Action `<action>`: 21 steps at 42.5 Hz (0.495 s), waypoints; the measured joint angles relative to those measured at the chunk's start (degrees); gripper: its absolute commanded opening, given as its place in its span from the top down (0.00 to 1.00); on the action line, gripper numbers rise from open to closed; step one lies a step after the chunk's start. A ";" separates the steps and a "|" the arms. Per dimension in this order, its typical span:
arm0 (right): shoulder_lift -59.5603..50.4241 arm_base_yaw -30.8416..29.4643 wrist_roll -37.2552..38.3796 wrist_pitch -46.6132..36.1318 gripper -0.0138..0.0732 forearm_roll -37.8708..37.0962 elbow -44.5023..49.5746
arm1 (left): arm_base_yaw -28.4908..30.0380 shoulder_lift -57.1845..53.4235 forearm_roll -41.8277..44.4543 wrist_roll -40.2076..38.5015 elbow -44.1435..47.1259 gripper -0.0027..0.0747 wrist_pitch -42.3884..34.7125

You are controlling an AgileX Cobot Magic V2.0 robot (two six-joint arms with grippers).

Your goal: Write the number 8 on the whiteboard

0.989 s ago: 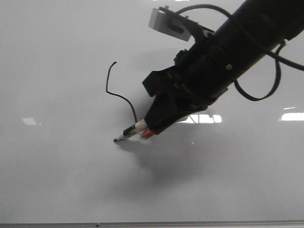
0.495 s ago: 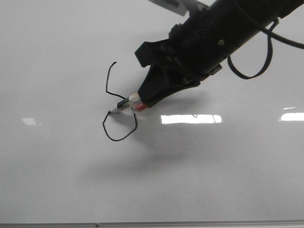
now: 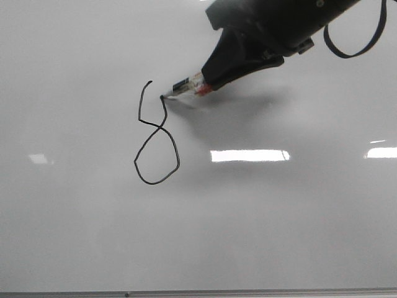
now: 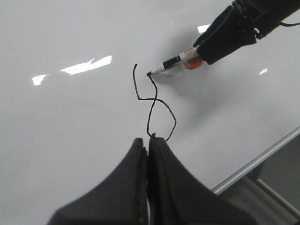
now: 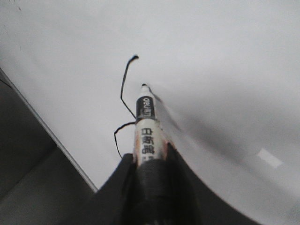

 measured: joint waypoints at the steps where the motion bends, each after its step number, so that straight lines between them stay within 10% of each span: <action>1: 0.32 0.11 0.00 0.00 0.91 0.10 -0.70 | 0.00 0.00 0.00 0.00 0.00 0.99 0.00; 21: -0.07 4.86 0.00 6.90 0.91 -8.84 -6.65 | 0.00 0.00 0.00 0.00 0.00 0.99 0.39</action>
